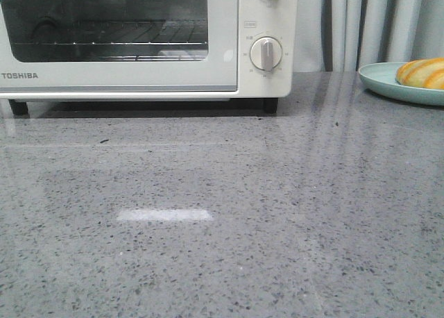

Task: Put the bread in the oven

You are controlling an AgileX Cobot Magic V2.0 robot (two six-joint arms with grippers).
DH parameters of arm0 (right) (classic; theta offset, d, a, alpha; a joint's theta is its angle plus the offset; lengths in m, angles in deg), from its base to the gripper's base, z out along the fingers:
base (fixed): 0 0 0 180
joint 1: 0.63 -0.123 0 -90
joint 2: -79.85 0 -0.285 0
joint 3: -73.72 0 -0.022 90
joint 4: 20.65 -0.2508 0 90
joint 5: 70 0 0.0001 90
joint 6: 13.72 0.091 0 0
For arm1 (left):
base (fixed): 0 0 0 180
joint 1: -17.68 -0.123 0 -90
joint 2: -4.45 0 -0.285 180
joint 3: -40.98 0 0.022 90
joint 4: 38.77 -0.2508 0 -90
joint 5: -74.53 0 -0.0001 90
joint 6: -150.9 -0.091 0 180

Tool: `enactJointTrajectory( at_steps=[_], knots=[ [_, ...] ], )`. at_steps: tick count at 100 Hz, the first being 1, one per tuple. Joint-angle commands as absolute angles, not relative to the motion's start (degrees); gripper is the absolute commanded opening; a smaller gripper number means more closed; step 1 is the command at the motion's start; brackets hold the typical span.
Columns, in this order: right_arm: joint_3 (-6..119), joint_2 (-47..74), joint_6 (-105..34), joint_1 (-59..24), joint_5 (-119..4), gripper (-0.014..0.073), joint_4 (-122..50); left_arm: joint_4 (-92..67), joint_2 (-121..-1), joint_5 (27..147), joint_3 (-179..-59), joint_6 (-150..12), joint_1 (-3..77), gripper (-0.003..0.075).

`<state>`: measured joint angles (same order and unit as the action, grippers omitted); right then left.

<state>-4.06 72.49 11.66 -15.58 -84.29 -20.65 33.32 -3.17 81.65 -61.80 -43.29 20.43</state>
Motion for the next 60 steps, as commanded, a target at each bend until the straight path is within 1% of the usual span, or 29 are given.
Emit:
enactJointTrajectory(
  at_steps=[1, 6, 12, 18, 28, 39, 48, 60],
  knots=[
    [-3.53, 73.75, 11.87, -15.29, -86.93, -0.0069, -25.94, 39.76, -1.46, 80.43, -61.04, -42.79, 20.26, -0.0021],
    [-1.48, 73.75, 11.87, -15.5, -83.58, -0.0069, -25.47, 39.41, -1.46, 82.62, -62.62, -44.25, 20.26, -0.0022],
    [2.72, 73.63, 11.73, -15.5, -74.83, -0.0069, -22.87, 38.86, -1.53, 85.78, -65.27, -50.13, 20.26, -0.0022],
    [7.18, 72.84, 11.09, -15.5, -65.58, -0.0069, -17.25, 37.43, -2.65, 88.57, -69.17, -56.09, 20.26, -0.0022],
    [14.54, 69.78, 10.54, -15.77, -56.18, -0.0069, -8.24, 31.65, -7.33, 92.42, -76.52, -64.19, 20.26, -0.0022],
    [21.54, 64.16, 10.54, -16.67, -51.55, -0.0069, -4.14, 21.38, -16.75, 100.08, -86.11, -69.88, 20.26, -0.0021],
    [25.23, 59.78, 10.54, -17.4, -50.52, -0.0069, -4.14, 17.63, -25.23, 105.43, -92.79, -73.54, 20.26, -0.0021],
    [27.34, 54.89, 9.88, -18.07, -50.52, -0.0069, -4.14, 17.62, -32.33, 103.45, -98.32, -76.41, 23.0, -0.002]
  ],
)
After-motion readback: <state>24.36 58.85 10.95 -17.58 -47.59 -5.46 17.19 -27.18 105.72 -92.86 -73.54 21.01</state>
